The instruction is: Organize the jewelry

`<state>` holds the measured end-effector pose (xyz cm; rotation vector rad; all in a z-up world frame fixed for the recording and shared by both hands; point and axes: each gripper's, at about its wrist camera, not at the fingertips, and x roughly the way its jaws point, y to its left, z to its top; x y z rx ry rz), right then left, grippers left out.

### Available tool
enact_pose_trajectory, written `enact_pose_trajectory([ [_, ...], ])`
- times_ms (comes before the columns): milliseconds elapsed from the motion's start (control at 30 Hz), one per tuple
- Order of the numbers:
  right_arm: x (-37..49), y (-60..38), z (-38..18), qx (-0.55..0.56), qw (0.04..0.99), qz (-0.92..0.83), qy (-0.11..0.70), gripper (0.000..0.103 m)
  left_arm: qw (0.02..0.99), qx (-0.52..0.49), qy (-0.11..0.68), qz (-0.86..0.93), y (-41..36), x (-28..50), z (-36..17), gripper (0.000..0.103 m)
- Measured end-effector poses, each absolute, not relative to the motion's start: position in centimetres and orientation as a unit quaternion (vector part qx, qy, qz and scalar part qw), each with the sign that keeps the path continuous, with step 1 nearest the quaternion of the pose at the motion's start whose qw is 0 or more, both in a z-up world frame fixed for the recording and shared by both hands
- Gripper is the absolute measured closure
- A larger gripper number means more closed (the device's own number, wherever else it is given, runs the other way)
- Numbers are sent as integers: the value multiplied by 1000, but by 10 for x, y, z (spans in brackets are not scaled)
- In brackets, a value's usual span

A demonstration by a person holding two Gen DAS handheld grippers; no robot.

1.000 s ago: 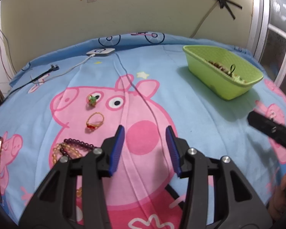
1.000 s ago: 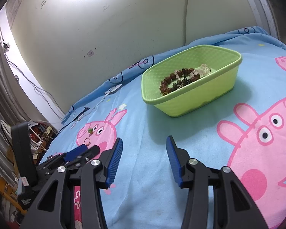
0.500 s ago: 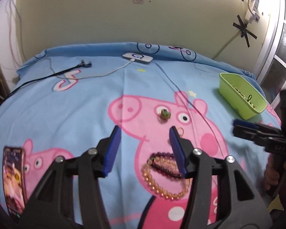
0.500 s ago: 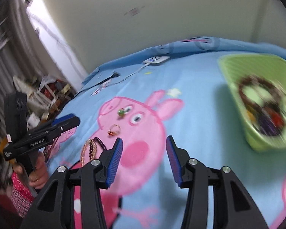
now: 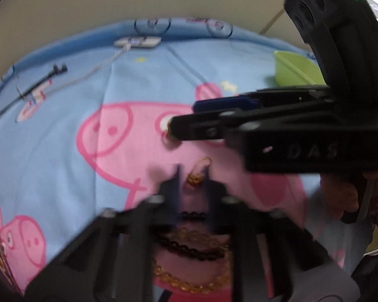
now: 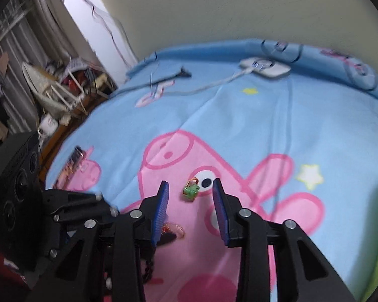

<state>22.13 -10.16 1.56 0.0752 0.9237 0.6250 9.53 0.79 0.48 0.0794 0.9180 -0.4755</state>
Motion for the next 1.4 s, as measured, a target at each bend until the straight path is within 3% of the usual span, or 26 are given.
enact_pose_trajectory([
  [67,224,-93,7,14,847,293,443,103,868,32,439,-228,11,95,4,93],
  [433,165,-190,56,90,905,243,339,103,870,-29,406,-278,2,90,51,93],
  [633,124,-302,60,154,933,136,295,103,849,-27,386,-360,-81,109,83,93],
  [900,125,-381,38,217,931,66,287,103,825,18,433,-363,-200,155,69,92],
  [967,129,-387,38,235,930,66,274,103,825,28,451,-341,-216,170,64,74],
  [1000,128,-393,38,247,930,66,263,103,827,31,456,-327,-223,178,62,72],
  [1100,119,-405,41,254,935,59,241,94,827,24,463,-320,-228,189,63,72],
  [1267,110,-408,47,263,938,67,214,94,833,0,449,-321,-206,182,79,72],
  [1400,100,-388,53,241,943,99,206,94,857,-23,422,-295,-135,159,96,70],
])
